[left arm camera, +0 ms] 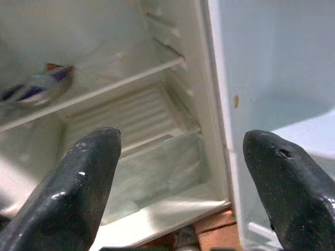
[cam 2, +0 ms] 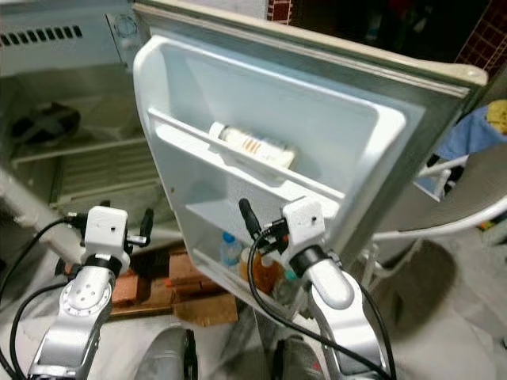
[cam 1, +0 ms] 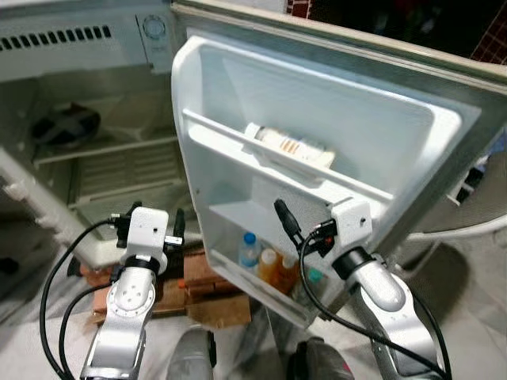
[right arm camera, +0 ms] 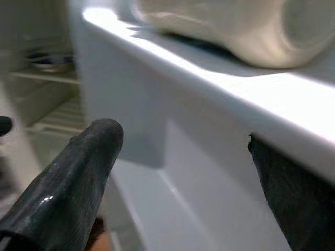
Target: Restocking fridge
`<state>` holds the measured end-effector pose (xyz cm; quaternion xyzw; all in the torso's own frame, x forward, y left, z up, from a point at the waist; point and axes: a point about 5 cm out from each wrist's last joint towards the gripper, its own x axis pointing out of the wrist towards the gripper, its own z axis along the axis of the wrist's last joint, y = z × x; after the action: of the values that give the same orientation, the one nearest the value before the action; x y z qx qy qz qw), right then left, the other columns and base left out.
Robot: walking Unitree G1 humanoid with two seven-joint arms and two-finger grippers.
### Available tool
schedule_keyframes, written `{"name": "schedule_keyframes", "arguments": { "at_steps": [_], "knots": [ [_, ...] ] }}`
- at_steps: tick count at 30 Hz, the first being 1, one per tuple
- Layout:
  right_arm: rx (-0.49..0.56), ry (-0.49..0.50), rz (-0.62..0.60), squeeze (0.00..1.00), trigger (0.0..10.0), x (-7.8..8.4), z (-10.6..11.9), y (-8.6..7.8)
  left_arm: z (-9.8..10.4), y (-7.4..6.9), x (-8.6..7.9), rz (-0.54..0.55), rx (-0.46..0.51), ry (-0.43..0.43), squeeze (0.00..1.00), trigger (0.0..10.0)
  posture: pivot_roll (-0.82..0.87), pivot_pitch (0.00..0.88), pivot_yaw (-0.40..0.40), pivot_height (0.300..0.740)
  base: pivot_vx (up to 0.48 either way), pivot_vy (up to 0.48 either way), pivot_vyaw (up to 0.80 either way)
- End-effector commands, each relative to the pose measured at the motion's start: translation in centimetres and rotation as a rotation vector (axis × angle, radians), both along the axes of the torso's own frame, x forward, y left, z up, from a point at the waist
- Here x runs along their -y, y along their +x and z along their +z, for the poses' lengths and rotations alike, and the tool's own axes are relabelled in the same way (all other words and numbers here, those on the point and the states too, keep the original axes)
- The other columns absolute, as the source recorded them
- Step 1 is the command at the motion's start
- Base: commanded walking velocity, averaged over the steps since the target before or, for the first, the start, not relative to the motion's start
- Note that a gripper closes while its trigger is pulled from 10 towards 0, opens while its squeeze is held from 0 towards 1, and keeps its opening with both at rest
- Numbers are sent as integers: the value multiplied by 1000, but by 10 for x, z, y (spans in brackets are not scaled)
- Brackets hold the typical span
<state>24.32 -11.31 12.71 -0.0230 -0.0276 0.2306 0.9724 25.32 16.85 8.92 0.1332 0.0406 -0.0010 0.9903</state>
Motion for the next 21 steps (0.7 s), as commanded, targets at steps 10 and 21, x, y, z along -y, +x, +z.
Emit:
{"name": "schedule_keyframes", "arguments": {
  "at_steps": [10, 21],
  "knots": [
    [-37, 34, 137, 0, 10000, 3, -1, 4, 3, 2, 2, -9, 15, -1, 0, 10000, 69, 0, -1, 701, -255, 0, 0],
    [-65, 45, 165, 0, 10000, -2, -3, 1, 3, 1, 1, -12, 15, 6, 0, 10000, 73, 0, 1, 701, 0, 0, 0]
  ]
}}
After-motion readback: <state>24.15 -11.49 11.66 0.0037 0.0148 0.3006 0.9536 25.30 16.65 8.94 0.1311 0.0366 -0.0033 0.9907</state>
